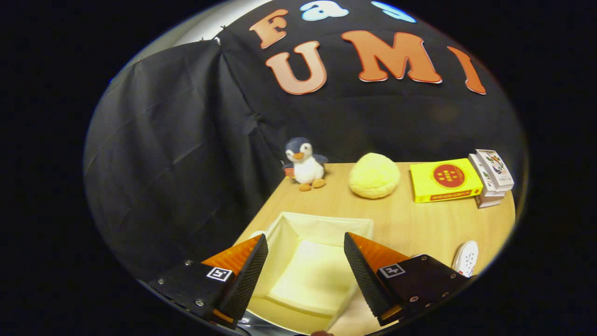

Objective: Open the storage box then place both shoes into the box .Put the left shoe in first, then the right shoe, with the right side of both shoes facing outward in a uniform manner.

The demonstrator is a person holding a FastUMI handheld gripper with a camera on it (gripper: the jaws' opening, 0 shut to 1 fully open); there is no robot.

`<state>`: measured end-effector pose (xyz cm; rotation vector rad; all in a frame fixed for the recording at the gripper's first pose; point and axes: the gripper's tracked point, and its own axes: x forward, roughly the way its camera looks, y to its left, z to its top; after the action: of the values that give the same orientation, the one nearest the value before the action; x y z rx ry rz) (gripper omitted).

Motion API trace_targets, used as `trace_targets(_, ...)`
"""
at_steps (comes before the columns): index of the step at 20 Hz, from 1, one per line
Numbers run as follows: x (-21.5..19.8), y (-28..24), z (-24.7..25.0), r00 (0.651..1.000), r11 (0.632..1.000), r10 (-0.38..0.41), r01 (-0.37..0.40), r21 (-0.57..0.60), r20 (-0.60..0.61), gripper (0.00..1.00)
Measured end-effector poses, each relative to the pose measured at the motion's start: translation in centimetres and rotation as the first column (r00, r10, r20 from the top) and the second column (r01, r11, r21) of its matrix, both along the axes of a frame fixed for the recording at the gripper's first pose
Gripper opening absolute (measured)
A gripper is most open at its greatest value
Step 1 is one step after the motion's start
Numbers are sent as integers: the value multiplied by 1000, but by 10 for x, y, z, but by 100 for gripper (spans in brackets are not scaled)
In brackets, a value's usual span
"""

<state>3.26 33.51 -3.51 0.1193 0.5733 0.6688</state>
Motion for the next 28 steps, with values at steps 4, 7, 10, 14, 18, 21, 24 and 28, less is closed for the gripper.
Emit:
trace_targets(4,17,-86,-43,989,986,-148,148,-72,14,98)
trace_targets(7,15,-137,-79,976,966,-217,216,-143,6,98)
trace_targets(10,7,-173,-108,966,944,-257,253,-213,11,98)
trace_targets(14,-5,-204,-137,962,919,-274,266,-292,16,98)
trace_targets(18,-14,-221,-165,962,899,-272,252,-357,-4,99)
trace_targets(21,-19,-222,-181,963,895,-266,233,-381,-34,99)
trace_targets(24,-17,-219,-195,963,892,-263,222,-393,-53,99)
trace_targets(28,-9,-209,-209,965,894,-253,205,-398,-72,99)
